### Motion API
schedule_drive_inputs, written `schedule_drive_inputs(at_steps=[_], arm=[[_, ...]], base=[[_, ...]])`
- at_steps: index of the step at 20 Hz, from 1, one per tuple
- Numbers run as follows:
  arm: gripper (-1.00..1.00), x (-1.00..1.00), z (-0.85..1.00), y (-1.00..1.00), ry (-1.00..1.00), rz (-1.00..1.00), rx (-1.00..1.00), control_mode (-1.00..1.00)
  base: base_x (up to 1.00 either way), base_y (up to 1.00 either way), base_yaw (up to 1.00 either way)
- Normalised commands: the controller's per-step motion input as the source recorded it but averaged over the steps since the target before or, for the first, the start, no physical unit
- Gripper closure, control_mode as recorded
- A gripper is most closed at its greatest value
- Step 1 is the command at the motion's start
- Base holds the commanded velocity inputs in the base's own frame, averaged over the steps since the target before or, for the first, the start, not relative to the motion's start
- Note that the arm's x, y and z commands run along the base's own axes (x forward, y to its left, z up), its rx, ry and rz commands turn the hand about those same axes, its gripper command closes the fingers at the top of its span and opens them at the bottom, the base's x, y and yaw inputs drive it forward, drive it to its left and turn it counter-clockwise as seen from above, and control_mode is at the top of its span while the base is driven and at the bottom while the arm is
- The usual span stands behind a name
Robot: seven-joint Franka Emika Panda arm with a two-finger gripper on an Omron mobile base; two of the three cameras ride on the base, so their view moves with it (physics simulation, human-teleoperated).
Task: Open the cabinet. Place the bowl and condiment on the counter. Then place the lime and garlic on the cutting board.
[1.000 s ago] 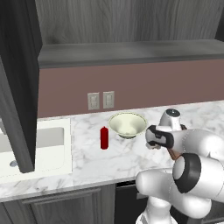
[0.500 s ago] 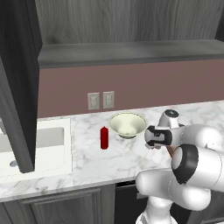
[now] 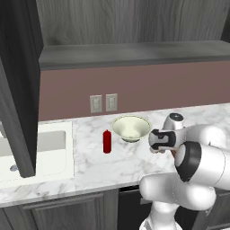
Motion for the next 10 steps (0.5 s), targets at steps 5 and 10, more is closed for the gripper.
schedule_drive_inputs(at_steps=[5,10], arm=[[-1.0,0.08,-0.11,0.0,0.0,0.0,0.0,-1.0],[-1.0,0.1,-0.1,0.0,0.0,0.0,0.0,-1.0]], base=[[0.0,0.0,0.0],[0.0,0.0,0.0]])
